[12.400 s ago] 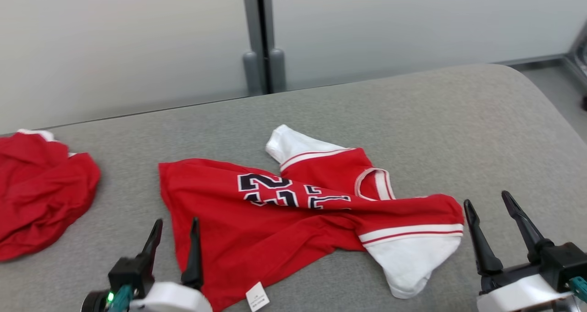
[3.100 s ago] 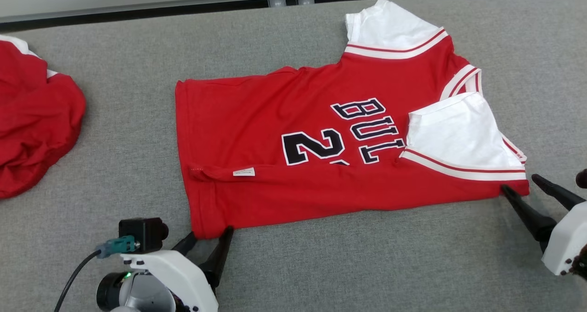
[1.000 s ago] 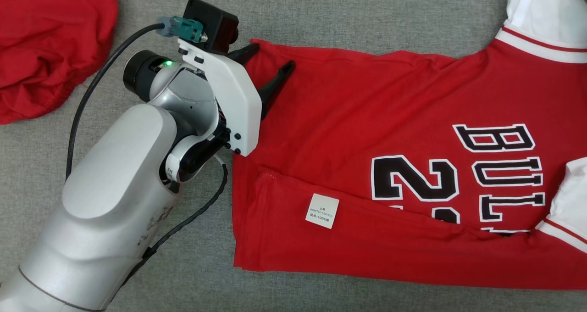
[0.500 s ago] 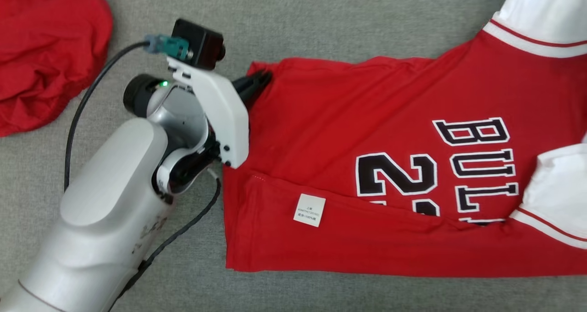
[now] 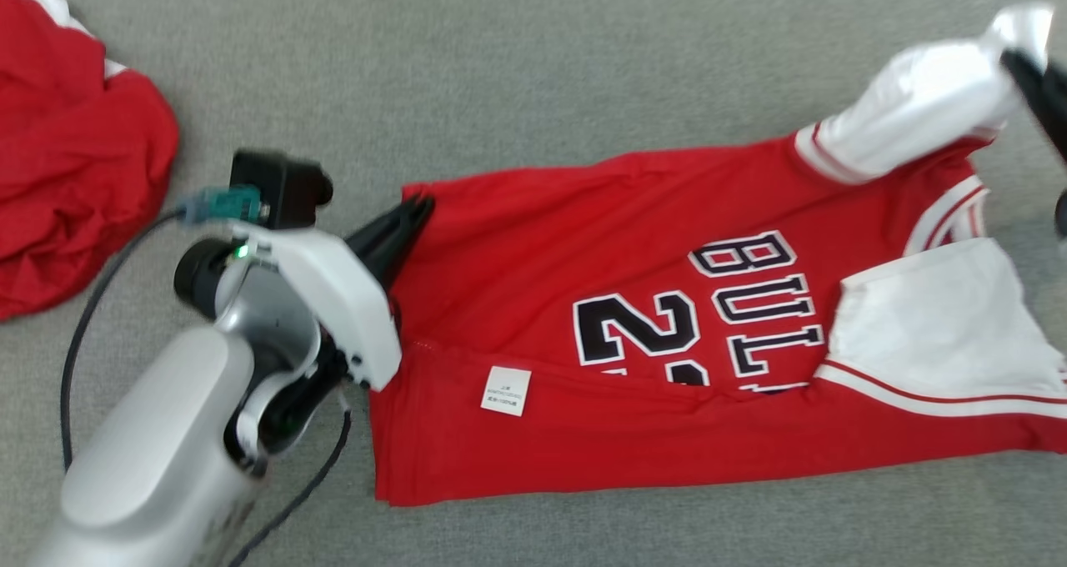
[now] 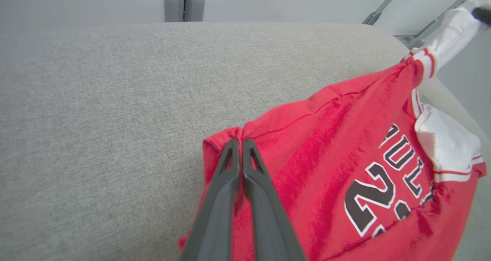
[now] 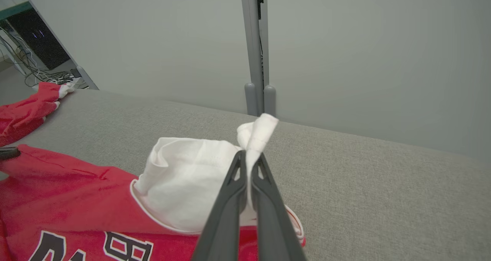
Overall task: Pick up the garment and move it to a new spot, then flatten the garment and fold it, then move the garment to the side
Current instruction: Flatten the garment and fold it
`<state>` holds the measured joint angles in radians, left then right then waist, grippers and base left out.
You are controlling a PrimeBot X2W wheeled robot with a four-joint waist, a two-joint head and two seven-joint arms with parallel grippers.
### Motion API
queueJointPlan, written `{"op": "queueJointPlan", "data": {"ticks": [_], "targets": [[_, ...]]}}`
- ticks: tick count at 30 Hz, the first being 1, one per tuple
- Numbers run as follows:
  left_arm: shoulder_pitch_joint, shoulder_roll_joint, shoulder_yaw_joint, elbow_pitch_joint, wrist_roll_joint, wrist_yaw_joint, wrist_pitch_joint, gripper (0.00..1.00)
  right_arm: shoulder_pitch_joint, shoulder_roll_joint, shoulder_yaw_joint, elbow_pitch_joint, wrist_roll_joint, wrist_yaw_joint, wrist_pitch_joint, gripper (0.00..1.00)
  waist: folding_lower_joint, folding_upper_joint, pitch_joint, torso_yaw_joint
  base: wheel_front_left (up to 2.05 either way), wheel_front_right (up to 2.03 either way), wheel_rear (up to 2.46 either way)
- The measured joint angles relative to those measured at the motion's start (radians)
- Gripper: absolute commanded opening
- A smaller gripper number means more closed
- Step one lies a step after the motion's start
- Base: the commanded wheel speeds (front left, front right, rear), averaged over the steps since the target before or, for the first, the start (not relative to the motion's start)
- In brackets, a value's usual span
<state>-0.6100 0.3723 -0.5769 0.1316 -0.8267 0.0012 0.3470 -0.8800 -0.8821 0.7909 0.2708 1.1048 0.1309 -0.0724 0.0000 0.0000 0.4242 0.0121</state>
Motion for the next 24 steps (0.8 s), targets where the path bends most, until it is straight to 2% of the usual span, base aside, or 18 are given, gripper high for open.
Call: {"op": "queueJointPlan", "data": {"ticks": [7, 13, 14, 15, 16, 17, 18, 19, 22, 24], "targets": [[0.238, 0.061, 0.018, -0.173, 0.002, 0.087, -0.062, 0.0, 0.223, -0.02, 0.02, -0.035, 0.02, 0.0, -0.108, 0.0, 0.0, 0.0, -0.103, -0.049, 0.0, 0.0, 0.0], [0.448, 0.065, 0.041, -0.224, -0.039, 0.153, -0.125, 0.0, 0.391, 0.052, 0.056, -0.005, 0.015, 0.0, -0.132, 0.0, 0.0, 0.0, -0.172, -0.084, 0.0, 0.0, 0.0], [0.471, 0.062, 0.044, -0.227, -0.045, 0.161, -0.139, 0.0, 0.41, 0.065, 0.057, 0.01, 0.008, 0.0, -0.137, 0.27, 0.0, 0.0, -0.18, -0.087, 0.0, 0.0, 0.0], [0.495, 0.054, 0.047, -0.227, -0.053, 0.169, -0.151, 0.0, 0.423, 0.078, 0.056, 0.036, -0.01, 0.0, -0.144, 1.0, 0.0, 0.0, -0.187, -0.09, 0.0, 0.0, 0.0], [0.516, 0.042, 0.049, -0.221, -0.064, 0.177, -0.162, 0.0, 0.433, 0.09, 0.056, 0.059, -0.027, 0.0, -0.145, 1.0, 0.0, 0.0, -0.193, -0.092, 0.0, 0.0, 0.0], [0.533, 0.026, 0.049, -0.208, -0.077, 0.177, -0.173, 0.24, 0.443, 0.103, 0.057, 0.083, -0.04, 0.0, -0.144, 1.0, 0.0, 0.0, -0.198, -0.093, 0.0, 0.0, 0.0], [0.545, 0.014, 0.045, -0.188, -0.086, 0.173, -0.184, 0.72, 0.454, 0.12, 0.056, 0.106, -0.057, 0.0, -0.144, 1.0, 0.0, 0.0, -0.203, -0.093, 0.0, 0.0, 0.0], [0.548, 0.019, 0.034, -0.157, -0.06, 0.174, -0.198, 1.0, 0.463, 0.134, 0.053, 0.122, -0.064, 0.0, -0.143, 1.0, 0.0, 0.0, -0.207, -0.092, 0.0, 0.0, 0.0], [0.551, 0.018, 0.055, -0.078, 0.004, 0.231, -0.284, 1.0, 0.472, 0.145, 0.02, 0.162, -0.094, 0.0, -0.139, 1.0, 0.0, 0.0, -0.215, -0.089, 0.0, 0.0, 0.0], [0.563, -0.012, 0.086, -0.07, 0.014, 0.254, -0.363, 1.0, 0.473, 0.135, -0.015, 0.167, -0.107, 0.0, -0.121, 1.0, 0.0, 0.0001, -0.22, -0.09, 0.0, 0.0, 0.0]]}}
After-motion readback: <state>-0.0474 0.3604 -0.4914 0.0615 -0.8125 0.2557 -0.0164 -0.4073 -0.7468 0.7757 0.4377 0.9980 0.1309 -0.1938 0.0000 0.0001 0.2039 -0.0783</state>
